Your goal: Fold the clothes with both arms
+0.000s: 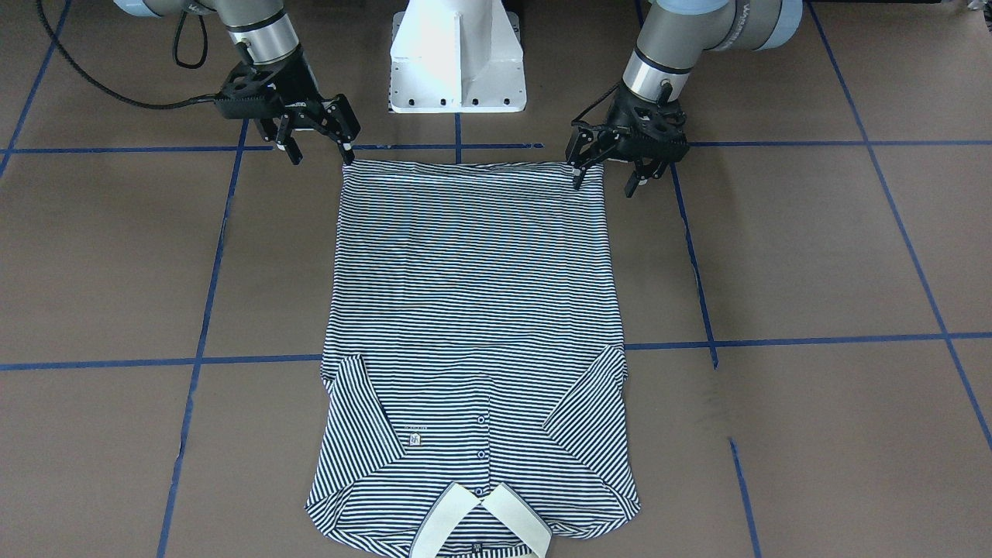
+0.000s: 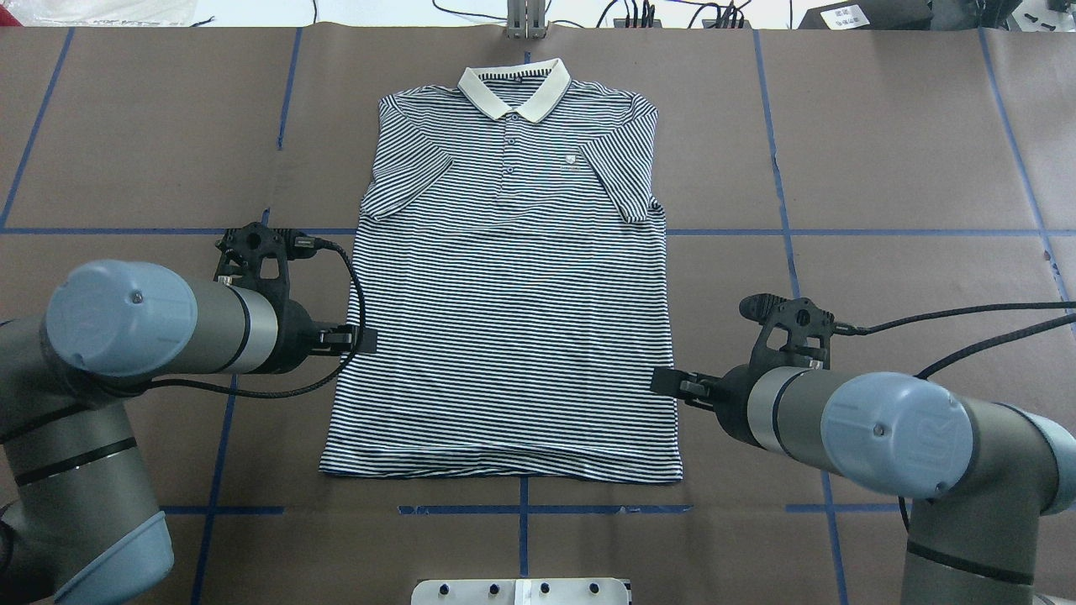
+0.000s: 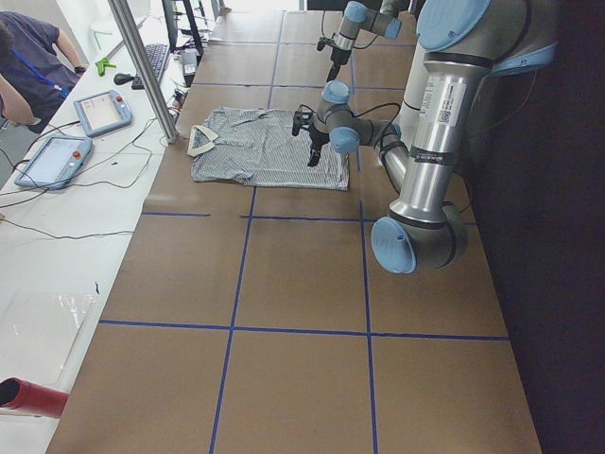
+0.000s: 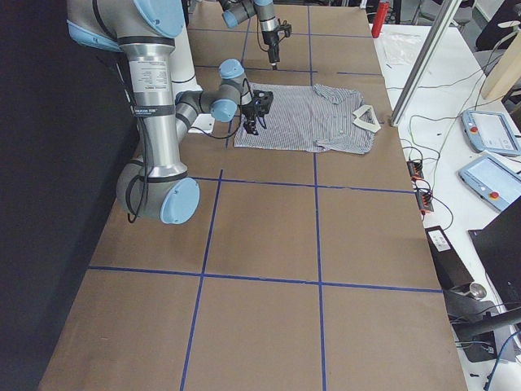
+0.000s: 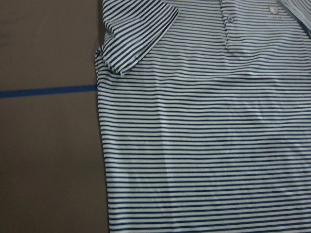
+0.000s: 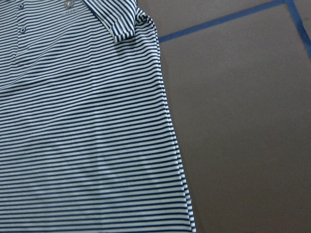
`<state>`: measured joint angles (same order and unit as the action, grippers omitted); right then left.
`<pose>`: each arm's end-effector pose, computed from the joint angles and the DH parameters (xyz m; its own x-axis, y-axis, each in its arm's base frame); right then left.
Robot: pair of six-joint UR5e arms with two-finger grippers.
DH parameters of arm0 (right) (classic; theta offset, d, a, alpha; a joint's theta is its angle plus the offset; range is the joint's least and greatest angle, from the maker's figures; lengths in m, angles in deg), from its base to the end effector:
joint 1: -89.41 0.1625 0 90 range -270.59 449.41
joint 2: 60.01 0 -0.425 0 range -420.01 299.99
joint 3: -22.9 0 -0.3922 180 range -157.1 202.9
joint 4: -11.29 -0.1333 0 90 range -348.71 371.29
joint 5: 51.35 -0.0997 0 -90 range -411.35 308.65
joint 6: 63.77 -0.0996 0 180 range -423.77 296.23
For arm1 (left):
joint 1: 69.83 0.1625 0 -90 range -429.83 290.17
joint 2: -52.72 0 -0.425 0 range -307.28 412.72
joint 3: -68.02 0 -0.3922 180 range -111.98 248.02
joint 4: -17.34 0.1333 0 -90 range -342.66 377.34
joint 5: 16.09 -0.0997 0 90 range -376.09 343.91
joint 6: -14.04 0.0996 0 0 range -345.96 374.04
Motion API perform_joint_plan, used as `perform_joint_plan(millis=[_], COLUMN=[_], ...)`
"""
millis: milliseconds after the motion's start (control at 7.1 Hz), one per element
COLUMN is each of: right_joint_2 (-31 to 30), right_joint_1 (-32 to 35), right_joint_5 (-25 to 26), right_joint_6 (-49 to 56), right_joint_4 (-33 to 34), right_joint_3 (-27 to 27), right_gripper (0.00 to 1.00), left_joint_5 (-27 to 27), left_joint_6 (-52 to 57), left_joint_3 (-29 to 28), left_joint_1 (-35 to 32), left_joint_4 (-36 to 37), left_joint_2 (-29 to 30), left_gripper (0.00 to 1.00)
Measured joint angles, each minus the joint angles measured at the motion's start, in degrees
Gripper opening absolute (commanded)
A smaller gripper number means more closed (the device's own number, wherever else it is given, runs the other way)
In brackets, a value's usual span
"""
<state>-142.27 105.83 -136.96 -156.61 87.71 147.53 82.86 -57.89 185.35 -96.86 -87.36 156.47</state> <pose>-0.4255 -0.2723 0.2923 0.5194 0.2046 0.8297 -0.3689 0.9295 0.0018 0.4222 -0.3477 0.2905 0.5799 0.0481 -0.8132 0.1625 0.9714 0.1733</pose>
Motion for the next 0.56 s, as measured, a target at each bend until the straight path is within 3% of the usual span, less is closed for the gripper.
perform_joint_plan(millis=[563], right_joint_2=[-0.5], right_joint_1=[-2.6], right_joint_5=[2.5], right_joint_6=[-0.9], right_joint_4=[0.0], right_joint_3=[0.2], right_gripper=[0.98], left_joint_5=[-2.0], left_joint_6=[-5.4], left_joint_3=[-0.3], left_joint_1=[6.1], left_joint_4=[0.1], left_joint_2=[-5.1], left_gripper=[0.48])
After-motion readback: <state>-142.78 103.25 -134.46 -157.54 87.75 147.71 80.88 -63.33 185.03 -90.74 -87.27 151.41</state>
